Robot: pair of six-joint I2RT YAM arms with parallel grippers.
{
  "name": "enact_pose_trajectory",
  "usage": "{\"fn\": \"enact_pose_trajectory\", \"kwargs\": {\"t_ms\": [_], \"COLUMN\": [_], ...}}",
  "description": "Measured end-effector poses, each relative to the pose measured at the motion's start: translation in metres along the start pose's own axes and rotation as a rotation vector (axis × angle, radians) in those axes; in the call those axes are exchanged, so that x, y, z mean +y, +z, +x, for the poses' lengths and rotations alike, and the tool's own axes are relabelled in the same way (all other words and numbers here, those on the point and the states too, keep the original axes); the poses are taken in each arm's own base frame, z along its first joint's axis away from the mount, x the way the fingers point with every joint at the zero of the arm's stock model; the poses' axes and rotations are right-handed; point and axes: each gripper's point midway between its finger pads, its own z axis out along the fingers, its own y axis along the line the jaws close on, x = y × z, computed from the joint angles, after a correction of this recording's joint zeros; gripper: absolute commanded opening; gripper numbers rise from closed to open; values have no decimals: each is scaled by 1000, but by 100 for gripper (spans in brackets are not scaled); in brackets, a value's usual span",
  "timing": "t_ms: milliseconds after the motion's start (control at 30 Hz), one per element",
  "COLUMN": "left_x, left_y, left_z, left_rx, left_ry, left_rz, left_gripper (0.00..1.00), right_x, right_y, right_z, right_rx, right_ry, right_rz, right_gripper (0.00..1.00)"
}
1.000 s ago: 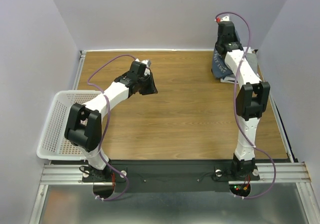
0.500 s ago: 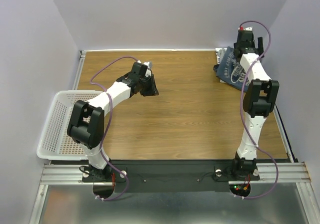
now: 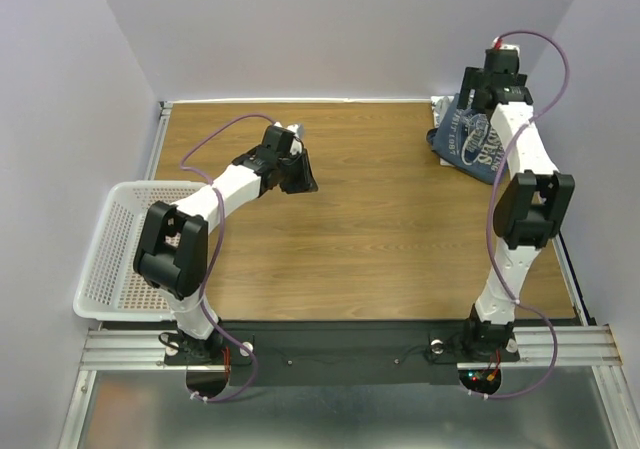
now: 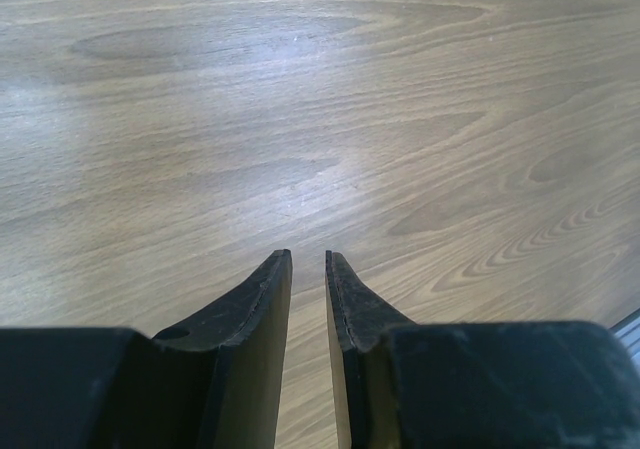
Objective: Fold and stack the tank tops
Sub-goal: Neatly place the folded tank top to the corner
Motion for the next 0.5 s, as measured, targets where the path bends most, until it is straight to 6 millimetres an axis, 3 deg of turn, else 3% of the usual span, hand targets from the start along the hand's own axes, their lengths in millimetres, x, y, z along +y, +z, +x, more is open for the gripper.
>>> {"fn": "enact_pose_trajectory", "kwargs": {"t_ms": [100,167,233,300,333,400,467,500], "left_x": [-2,-6,-9,-13,-14,-15,-14,-12], "left_y": [-4,-13,-23,-38,-44,-58,-70,-76], "left_z": [-3,-9,-16,-20,-22,-24,-23,-22], "left_rx": [-12,-40,-75,-116,-135,-176,-206,-231], "left_ry": [1,7,13,20,22,29,32,33], "left_rz": [1,5,13,20,22,26,23,19], "left_gripper": [32,33,33,33,33,33,33,33], "right_x": [12,27,65,124,152,213,244,249], "right_y": [-33,-66,-106,-151,-172,-226,-263,-274], "right_z": [-15,-22,-17,-2,13,64,114,136], "right_rx": [-34,-65,-87,-101,-100,-61,-16,12], "right_ry": [115,158,167,140,126,53,-8,-32], "right_rz": [-91,-134,-202,-321,-382,-535,-634,-658], "right_gripper": [100,100,100,100,100,100,100,100]}}
